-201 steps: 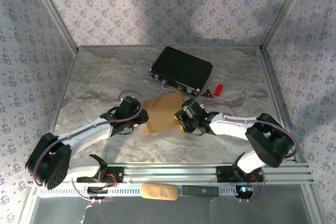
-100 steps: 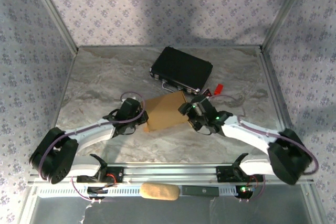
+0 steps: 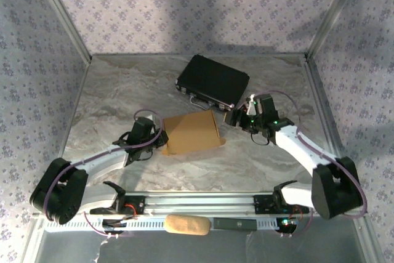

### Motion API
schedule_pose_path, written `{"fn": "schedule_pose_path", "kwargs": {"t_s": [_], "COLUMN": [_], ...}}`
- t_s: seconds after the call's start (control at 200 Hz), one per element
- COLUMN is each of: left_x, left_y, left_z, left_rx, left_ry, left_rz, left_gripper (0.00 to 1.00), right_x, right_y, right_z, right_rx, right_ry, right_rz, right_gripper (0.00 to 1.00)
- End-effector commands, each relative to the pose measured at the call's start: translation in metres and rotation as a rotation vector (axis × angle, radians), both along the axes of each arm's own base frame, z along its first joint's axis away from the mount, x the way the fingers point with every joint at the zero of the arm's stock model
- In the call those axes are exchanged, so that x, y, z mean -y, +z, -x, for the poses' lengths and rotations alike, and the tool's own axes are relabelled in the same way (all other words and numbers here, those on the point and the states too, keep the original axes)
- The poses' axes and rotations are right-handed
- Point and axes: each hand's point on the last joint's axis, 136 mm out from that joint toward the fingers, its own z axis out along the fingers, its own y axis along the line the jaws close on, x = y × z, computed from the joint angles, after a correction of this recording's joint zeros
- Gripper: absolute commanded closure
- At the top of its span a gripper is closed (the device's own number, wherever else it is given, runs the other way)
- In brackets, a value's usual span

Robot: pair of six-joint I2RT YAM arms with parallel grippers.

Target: Fold the paper box

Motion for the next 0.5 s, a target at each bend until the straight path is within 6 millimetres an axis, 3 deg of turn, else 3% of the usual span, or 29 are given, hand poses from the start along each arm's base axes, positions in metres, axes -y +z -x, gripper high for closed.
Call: {"fn": "schedule_pose_path", "kwargs": {"t_s": [0.0,0.11,0.28,0.495], "left_x": [-0.017,-0.021,-0.031,-0.041], "left_y": [-0.030,-0.034,-0.043,-0.050], "left_z": [0.022,0.024,0.028,0.032], "left_rx": [-0.100,-0.106,-0.126,-0.142], "left_ry": [-0.011,0.000,0.030,0.073], "left_rz": [-0.075,-0.076,-0.082,-0.091], "left_gripper": [0.87,0.88,0.91,0.93], "right_x": [-0.033,-0.050,-0.056,-0.079], "right_y": [0.002,-0.008,-0.034,-0.046], "right_z": [-0.001,-0.005,-0.008,-0.004], "right_rx": [0.032,0.017,-0.067,-0.106], "right_ry": [0.209,0.260,0.279,0.353], "right_rz": [-0.072,-0.126,-0.135,-0.240], "right_gripper": [0.21,0.20,0.20,0.20]}}
